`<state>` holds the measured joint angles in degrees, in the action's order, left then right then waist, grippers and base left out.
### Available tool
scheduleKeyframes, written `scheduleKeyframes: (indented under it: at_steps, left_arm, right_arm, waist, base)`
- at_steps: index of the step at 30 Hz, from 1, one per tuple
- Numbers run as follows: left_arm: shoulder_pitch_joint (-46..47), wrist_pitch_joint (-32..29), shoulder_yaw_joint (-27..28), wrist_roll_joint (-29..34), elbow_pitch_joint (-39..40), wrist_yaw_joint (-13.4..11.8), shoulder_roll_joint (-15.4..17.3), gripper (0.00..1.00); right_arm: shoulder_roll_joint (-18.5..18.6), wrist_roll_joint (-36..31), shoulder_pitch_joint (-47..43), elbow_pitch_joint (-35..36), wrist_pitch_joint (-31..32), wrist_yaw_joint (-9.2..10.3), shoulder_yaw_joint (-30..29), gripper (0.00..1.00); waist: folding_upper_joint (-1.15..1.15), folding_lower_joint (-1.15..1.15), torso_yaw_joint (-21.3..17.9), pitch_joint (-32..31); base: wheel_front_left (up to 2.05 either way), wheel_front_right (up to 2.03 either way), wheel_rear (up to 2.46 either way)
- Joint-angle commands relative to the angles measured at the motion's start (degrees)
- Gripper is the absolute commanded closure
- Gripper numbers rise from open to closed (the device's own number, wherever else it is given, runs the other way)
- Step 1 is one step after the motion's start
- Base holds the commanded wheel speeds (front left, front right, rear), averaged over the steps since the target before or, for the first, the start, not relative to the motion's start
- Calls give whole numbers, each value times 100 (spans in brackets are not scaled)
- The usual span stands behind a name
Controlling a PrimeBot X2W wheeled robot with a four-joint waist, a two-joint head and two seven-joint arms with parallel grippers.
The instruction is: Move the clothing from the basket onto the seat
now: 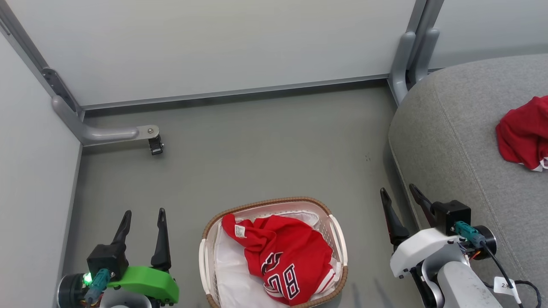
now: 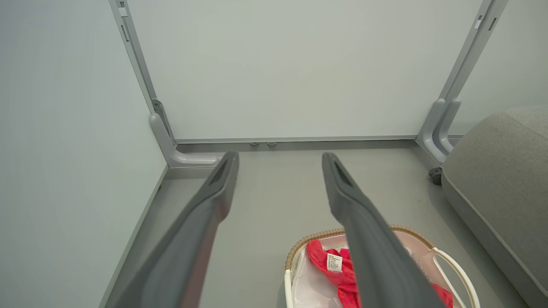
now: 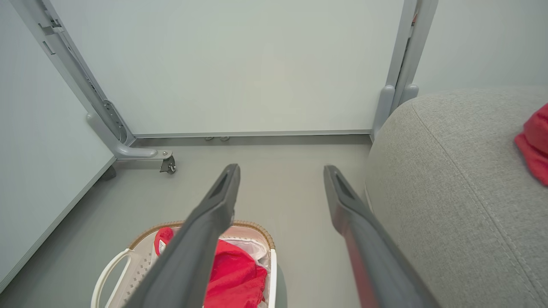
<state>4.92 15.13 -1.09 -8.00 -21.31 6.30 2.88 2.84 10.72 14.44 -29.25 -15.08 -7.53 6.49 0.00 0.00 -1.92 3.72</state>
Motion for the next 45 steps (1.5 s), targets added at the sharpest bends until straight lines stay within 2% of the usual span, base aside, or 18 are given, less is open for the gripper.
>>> scheduleKeyframes:
  at_steps: [1, 7, 13, 25, 33, 45]
  left_arm:
    - [-88, 3, -17, -99, 6, 16, 9, 0]
    - [103, 3, -311, -114, -222, 78, 9, 0]
    - [537, 4, -788, -239, -596, 118, 11, 0]
    - [1777, 3, -2282, -735, -1638, 116, 57, 0]
    - [2628, 3, -3292, -1362, -2221, 117, 306, 0]
    - [3562, 3, -4967, -2789, -2933, 118, 741, 0]
  right_arm:
    - [19, 46, -66, -10, -13, 8, 21, 0]
    - [19, 55, 118, 61, -13, 8, 68, 0]
    - [19, -86, 379, 195, -13, 8, 102, 0]
    - [15, 81, 1046, 695, -13, 8, 214, 0]
    - [17, 231, 1438, 1079, -13, 8, 398, 0]
    - [17, 348, 1849, 1470, -13, 8, 709, 0]
  waist:
    - [0, 0, -18, 24]
    - [0, 0, -79, 278]
    - [0, 0, -248, 869]
    - [0, 0, -667, 2217]
    - [0, 0, -814, 3023]
    - [0, 0, -1071, 3868]
  base:
    - [0, 0, 0]
    - [0, 0, 0]
    - [0, 0, 0]
    - [0, 0, 0]
    - [0, 0, 0]
    - [0, 0, 0]
